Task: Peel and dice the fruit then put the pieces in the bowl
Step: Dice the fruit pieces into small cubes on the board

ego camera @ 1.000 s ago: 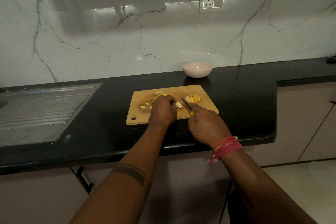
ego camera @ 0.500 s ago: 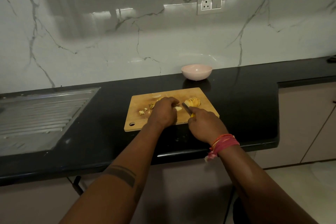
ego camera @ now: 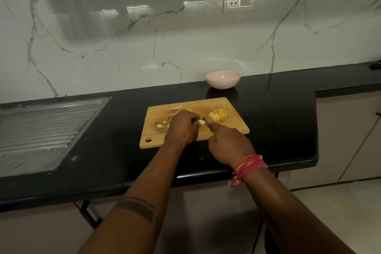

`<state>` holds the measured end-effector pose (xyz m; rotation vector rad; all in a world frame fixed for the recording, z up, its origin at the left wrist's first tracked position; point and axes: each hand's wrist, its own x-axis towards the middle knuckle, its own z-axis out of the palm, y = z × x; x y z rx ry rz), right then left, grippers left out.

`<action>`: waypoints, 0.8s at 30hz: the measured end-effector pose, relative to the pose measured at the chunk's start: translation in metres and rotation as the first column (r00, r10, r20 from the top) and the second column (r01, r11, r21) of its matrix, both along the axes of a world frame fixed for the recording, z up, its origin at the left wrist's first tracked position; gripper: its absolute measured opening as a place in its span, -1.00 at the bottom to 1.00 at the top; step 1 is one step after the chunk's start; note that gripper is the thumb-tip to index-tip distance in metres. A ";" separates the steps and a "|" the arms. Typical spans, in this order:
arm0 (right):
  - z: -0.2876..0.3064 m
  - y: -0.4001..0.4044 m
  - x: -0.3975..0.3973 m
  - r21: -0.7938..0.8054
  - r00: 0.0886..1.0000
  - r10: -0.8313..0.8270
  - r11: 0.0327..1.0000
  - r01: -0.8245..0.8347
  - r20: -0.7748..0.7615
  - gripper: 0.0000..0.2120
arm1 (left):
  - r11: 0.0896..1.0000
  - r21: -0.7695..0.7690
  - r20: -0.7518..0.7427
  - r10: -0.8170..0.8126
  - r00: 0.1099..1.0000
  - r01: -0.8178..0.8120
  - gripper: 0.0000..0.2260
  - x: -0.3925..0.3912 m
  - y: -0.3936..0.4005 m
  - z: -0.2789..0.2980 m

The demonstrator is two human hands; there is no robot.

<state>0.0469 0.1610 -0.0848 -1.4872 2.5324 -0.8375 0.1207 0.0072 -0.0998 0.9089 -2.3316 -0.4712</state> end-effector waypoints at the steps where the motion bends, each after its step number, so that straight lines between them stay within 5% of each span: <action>1: 0.000 0.000 0.000 -0.015 1.000 -0.004 1.000 0.004 0.004 -0.46 | 1.000 0.004 -0.001 0.012 1.000 -0.012 -0.74 0.000 0.000 0.001; 16: 0.004 -0.027 0.011 0.041 0.994 -0.005 0.999 0.009 -0.106 -0.61 | 0.998 0.049 0.000 0.025 1.000 -0.025 -0.84 -0.003 0.002 0.004; 24: -0.012 0.009 0.018 0.051 0.985 -0.016 0.998 0.025 -0.170 -0.46 | 0.996 0.069 0.009 0.048 0.999 -0.048 -0.84 -0.004 0.003 0.005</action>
